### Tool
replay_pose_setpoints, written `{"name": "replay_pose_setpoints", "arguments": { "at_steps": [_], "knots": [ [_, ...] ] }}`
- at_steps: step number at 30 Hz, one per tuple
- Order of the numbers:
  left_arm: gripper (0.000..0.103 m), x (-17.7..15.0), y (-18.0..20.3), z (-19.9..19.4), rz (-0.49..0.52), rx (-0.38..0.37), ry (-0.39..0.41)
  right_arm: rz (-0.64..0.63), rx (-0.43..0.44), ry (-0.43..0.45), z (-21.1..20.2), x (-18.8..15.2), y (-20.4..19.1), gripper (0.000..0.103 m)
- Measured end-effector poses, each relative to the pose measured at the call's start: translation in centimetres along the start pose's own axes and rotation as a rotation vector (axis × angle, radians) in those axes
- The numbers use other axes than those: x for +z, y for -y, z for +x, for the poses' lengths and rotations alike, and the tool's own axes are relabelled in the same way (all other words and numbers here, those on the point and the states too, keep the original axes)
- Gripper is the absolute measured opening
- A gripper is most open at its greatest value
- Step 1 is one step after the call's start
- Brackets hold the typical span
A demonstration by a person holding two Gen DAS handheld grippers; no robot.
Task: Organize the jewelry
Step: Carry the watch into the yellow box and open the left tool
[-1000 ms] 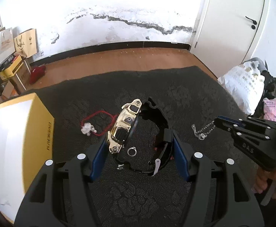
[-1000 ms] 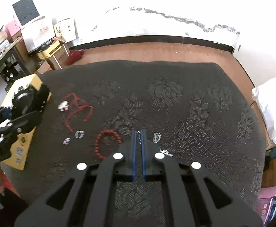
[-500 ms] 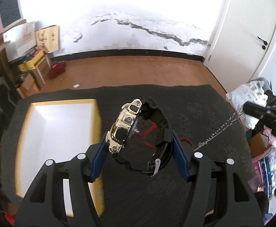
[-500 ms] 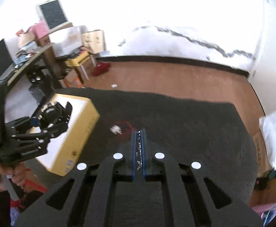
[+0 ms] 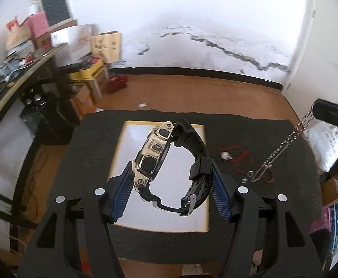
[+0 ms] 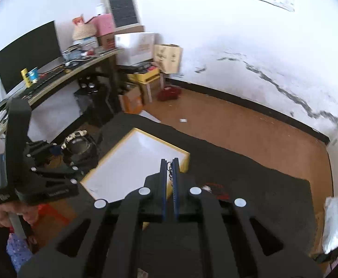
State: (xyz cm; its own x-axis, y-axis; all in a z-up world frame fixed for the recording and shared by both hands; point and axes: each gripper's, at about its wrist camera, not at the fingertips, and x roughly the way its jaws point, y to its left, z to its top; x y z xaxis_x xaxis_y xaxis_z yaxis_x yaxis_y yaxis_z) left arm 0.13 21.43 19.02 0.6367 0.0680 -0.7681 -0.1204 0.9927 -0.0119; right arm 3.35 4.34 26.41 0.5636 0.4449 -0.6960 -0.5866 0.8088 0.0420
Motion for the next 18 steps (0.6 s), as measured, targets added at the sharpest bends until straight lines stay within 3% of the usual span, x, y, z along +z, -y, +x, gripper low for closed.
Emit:
{"name": "replay_pose_setpoints", "arguments": {
  "at_steps": [5,10,18],
  "knots": [
    [0.062,-1.2,-3.2,-0.5,-0.036,0.035,0.002,-0.039,0.038,-0.014,2.1,1.4,-4.5,0.005],
    [0.062,-2.5,-4.2,0.6,-0.06,0.054,-0.012,-0.057,0.054,-0.049,5.5,1.7,-6.4,0.005],
    [0.062,-4.4,-4.5,7.1,-0.071,0.095,-0.052,-0.065,0.05,-0.119,11.1,0.4,-6.6,0.005]
  ]
}}
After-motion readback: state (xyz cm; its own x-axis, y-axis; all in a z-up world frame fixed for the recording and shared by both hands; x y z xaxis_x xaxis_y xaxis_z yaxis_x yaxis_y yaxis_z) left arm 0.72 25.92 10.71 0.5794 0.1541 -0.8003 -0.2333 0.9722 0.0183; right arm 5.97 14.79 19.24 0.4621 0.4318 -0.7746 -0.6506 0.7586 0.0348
